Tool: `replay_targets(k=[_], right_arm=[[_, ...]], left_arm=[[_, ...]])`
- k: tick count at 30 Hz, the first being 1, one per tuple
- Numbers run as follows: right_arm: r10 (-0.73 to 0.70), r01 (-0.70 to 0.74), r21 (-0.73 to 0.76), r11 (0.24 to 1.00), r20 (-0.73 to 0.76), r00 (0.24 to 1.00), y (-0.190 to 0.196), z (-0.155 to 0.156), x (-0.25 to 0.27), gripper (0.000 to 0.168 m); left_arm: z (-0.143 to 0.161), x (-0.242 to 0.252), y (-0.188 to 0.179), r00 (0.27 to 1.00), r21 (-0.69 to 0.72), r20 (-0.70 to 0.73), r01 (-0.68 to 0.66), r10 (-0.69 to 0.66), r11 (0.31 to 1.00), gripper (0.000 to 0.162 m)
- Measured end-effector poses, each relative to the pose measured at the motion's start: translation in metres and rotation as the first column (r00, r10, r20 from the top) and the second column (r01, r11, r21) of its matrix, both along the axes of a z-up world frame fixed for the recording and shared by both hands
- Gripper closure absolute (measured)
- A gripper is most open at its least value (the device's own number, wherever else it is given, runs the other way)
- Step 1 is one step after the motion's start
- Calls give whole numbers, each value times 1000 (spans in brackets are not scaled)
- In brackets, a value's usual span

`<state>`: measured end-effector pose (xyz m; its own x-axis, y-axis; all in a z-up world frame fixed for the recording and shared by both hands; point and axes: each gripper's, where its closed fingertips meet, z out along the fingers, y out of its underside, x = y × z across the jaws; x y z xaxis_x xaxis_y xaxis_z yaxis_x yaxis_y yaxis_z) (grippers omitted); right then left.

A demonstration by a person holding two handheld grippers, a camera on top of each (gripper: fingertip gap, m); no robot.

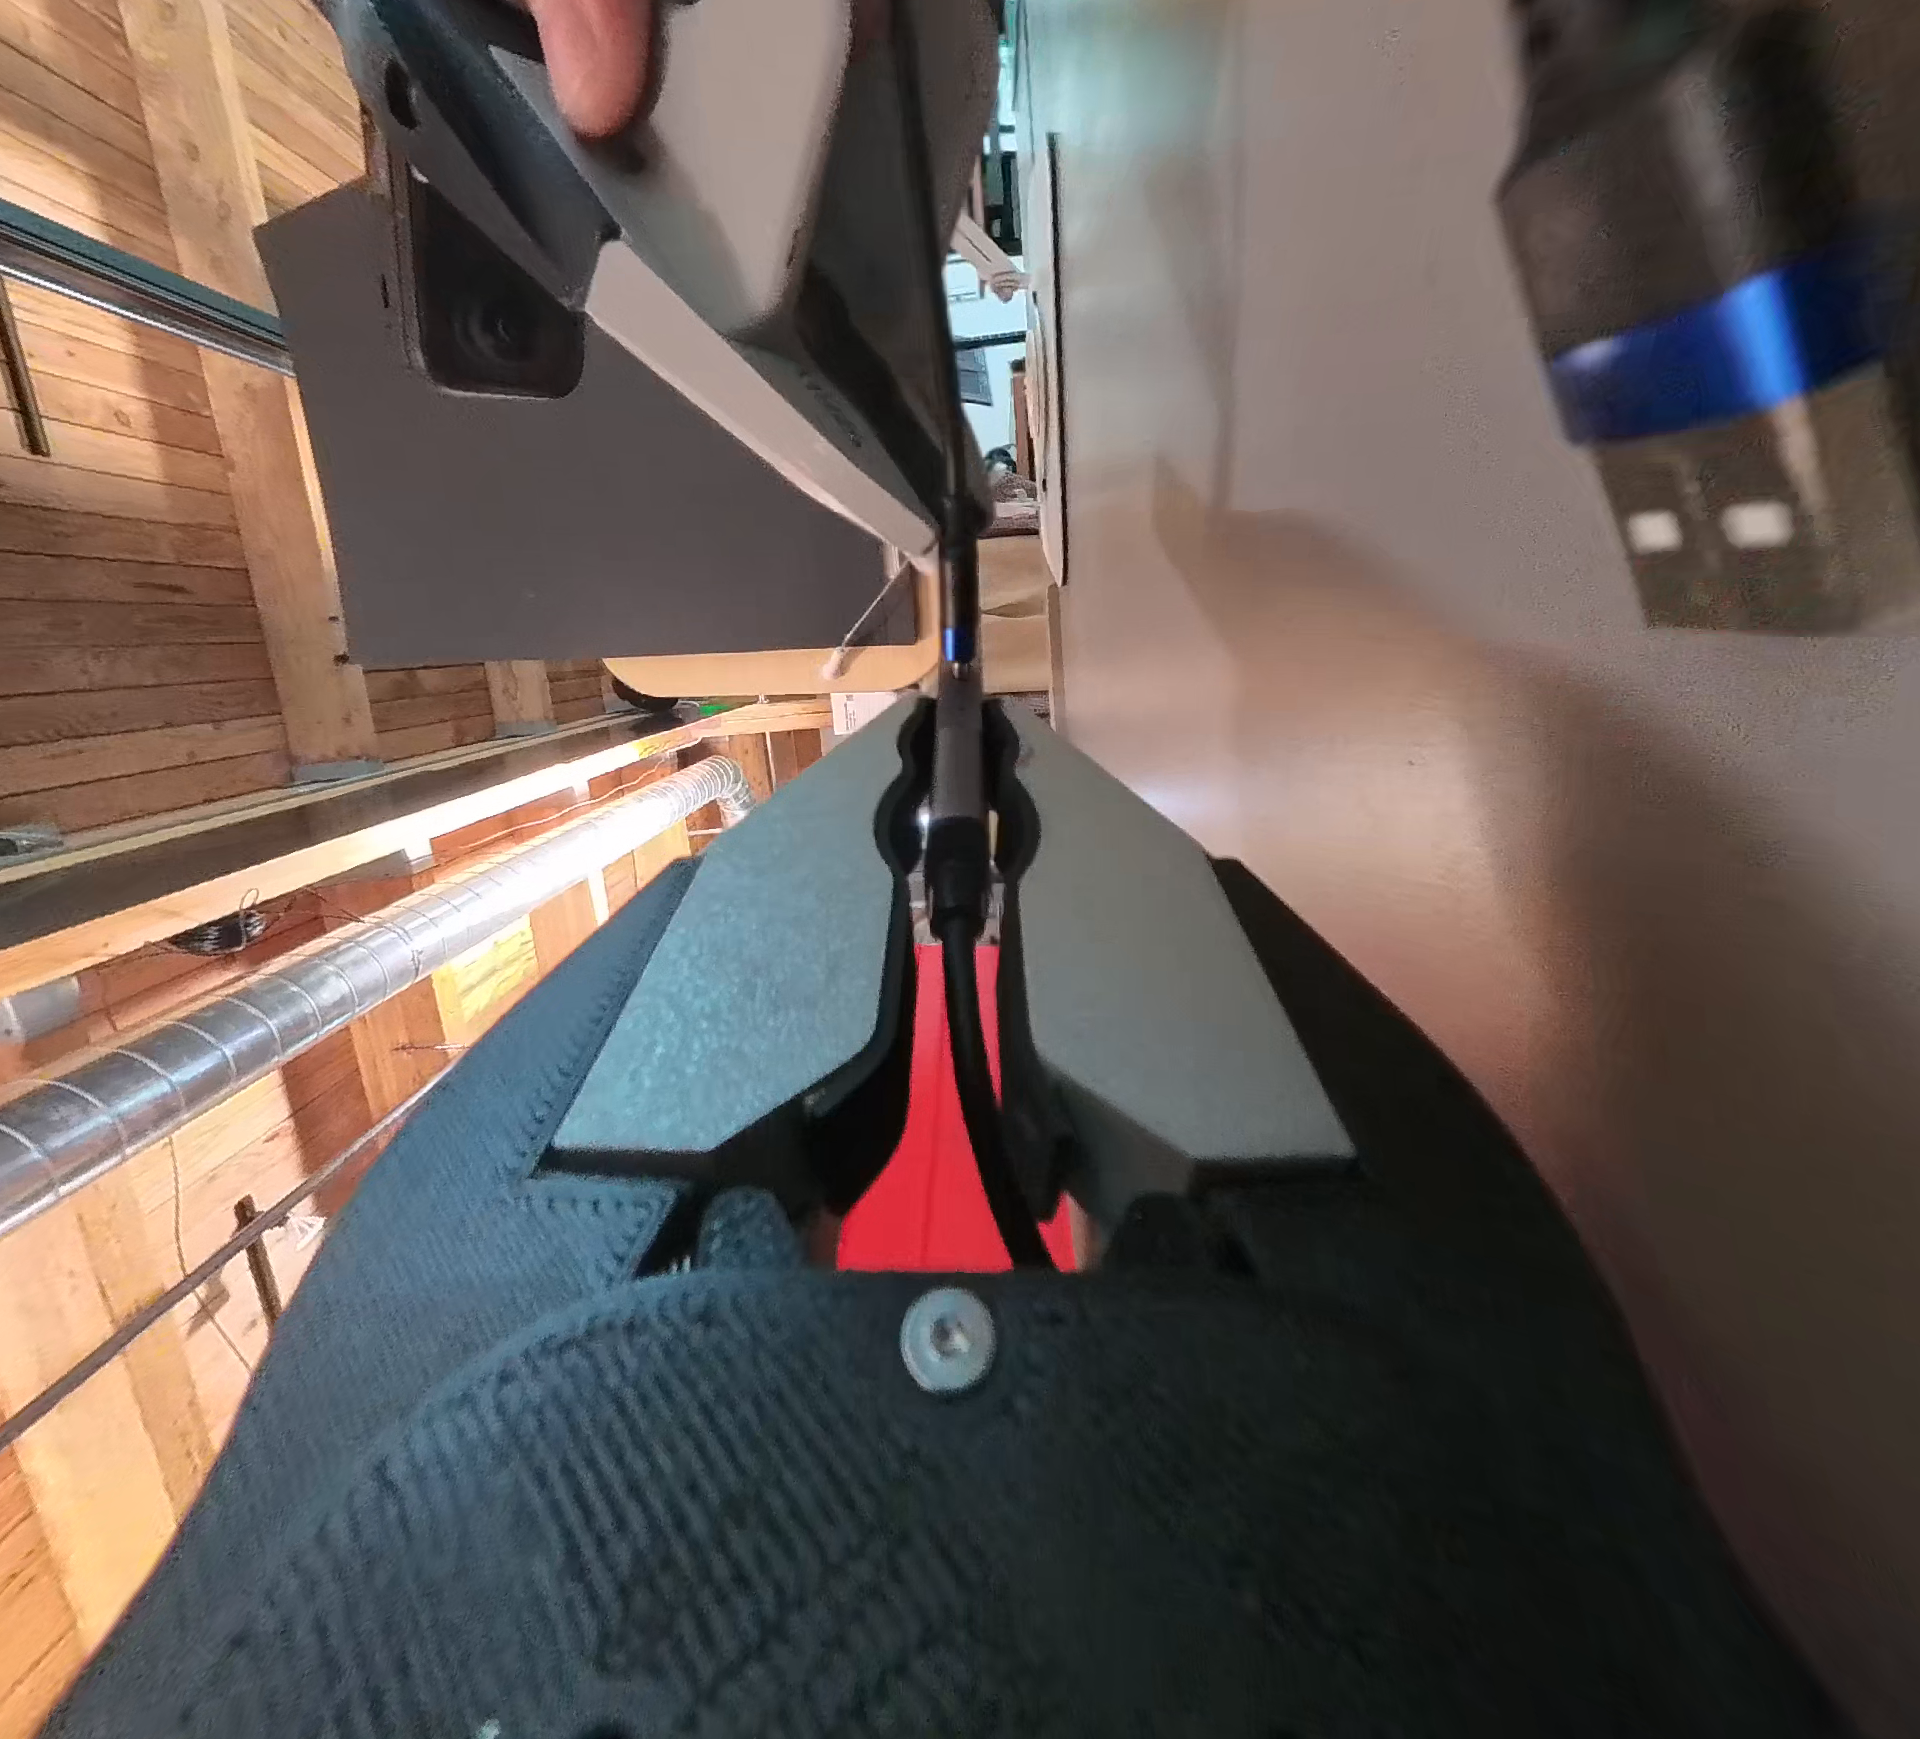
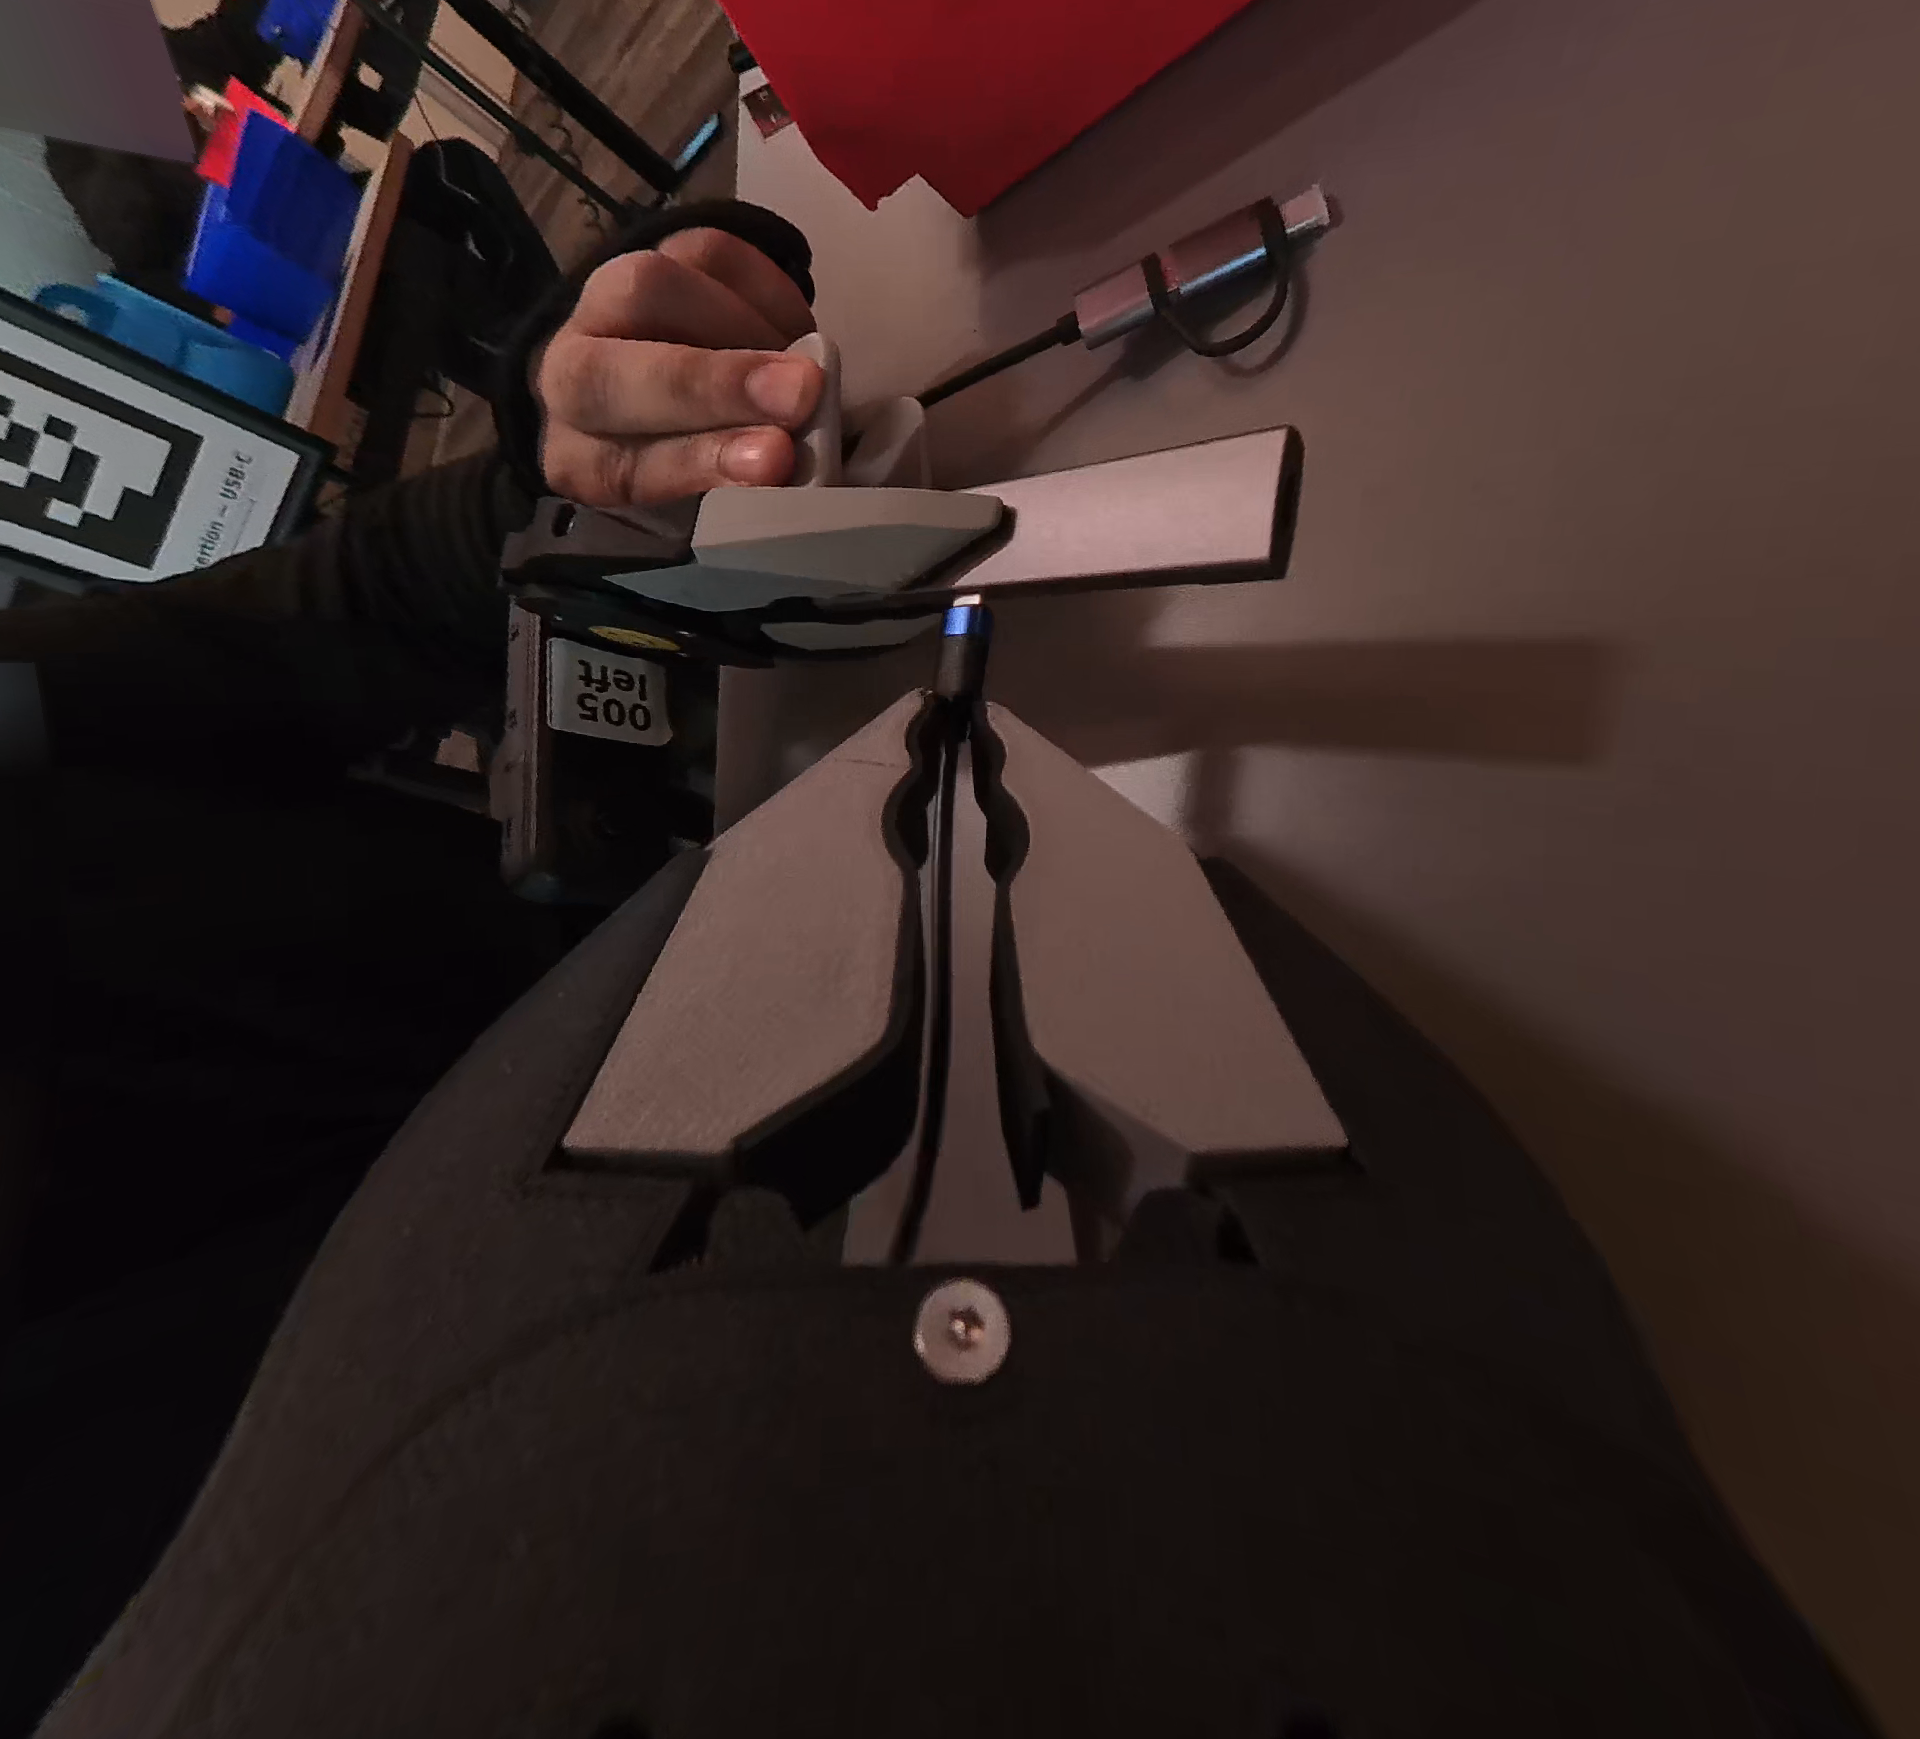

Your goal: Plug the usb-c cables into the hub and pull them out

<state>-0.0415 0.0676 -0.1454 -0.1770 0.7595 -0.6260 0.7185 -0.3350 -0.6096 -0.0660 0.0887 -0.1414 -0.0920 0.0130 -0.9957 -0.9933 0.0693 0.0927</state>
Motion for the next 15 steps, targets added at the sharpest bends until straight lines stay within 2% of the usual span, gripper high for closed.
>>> replay_targets(k=[10, 11, 12, 13, 15], right_arm=[[-31, 31, -33, 999, -13, 999, 1, 2, -6, 167], [-39, 38, -40, 998, -24, 999, 2, 4, -7, 168], [-86, 84, -40, 996, -55, 995, 8, 7, -13, 168], [-89, 87, -41, 995, -30, 996, 9, 4, -12, 168], [-94, 95, 25, 995, -23, 995, 14, -2, -11, 168]], left_arm=[[0, -4, -2, 996, -46, 82, -33, 37, 998, 155], [1, -4, -2, 995, -46, 91, -27, 31, 999, 155], [0, 9, -6, 994, -56, 105, 44, -38, 997, 155], [-3, 12, -6, 996, -74, 94, 13, -6, 997, 155], [-9, 12, 0, 998, -84, 58, 16, -11, 996, 155]])
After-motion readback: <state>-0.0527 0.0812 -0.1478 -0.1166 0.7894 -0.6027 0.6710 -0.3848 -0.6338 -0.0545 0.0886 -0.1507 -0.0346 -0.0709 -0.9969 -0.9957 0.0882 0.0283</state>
